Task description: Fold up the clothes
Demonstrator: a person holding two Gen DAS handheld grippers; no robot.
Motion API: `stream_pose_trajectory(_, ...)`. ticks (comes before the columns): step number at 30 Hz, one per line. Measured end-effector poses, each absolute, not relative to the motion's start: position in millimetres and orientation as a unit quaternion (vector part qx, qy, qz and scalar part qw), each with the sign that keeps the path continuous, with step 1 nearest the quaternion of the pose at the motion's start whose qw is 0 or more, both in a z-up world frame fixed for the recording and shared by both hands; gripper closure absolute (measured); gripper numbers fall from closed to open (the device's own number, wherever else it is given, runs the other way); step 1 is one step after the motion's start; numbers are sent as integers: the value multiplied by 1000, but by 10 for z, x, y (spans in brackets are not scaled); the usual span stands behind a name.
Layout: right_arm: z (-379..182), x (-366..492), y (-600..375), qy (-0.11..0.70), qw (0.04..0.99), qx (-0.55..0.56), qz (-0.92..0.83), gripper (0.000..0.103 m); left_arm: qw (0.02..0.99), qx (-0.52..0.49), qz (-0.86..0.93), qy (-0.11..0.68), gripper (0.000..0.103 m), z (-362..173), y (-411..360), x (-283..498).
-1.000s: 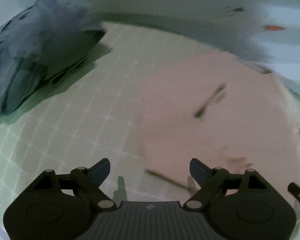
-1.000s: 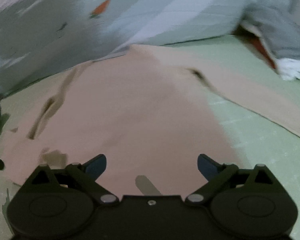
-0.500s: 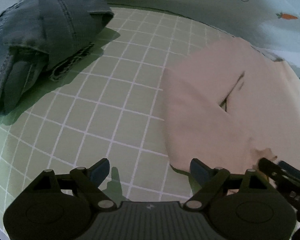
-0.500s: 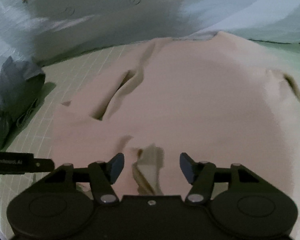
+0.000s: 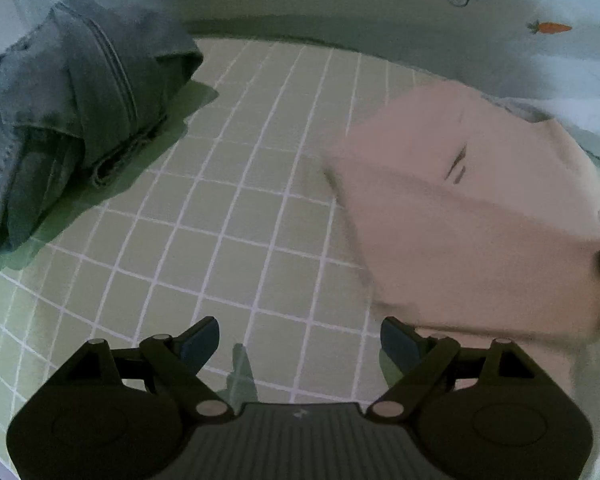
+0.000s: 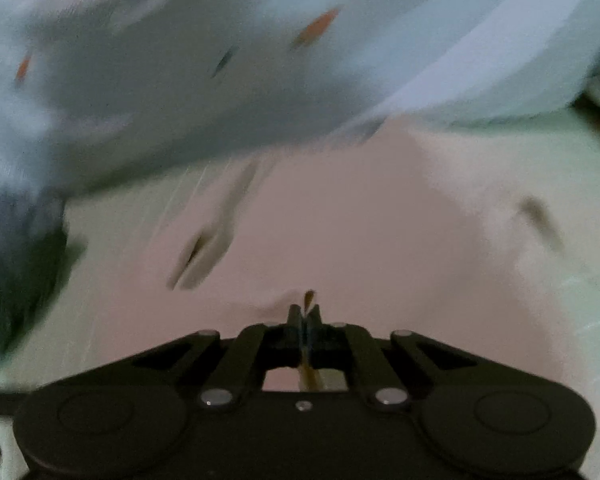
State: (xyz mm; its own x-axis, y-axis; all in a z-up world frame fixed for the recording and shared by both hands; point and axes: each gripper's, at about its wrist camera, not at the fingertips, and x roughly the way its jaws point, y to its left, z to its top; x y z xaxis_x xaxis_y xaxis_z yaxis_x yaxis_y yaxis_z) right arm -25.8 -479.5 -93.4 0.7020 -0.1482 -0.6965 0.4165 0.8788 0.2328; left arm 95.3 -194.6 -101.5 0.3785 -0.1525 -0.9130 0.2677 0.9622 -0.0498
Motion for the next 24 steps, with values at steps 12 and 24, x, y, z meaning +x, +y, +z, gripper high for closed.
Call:
stream_pose_trajectory(12, -881, -738, -7002, 273, 858, 145, -410, 101, 856, 71, -58, 508, 14, -742, -2164, 610)
stream_pose_trajectory(24, -1416, -1055, -6597, 328, 843, 151, -400, 0, 870, 49, 25, 491, 8, -738, -2304, -145)
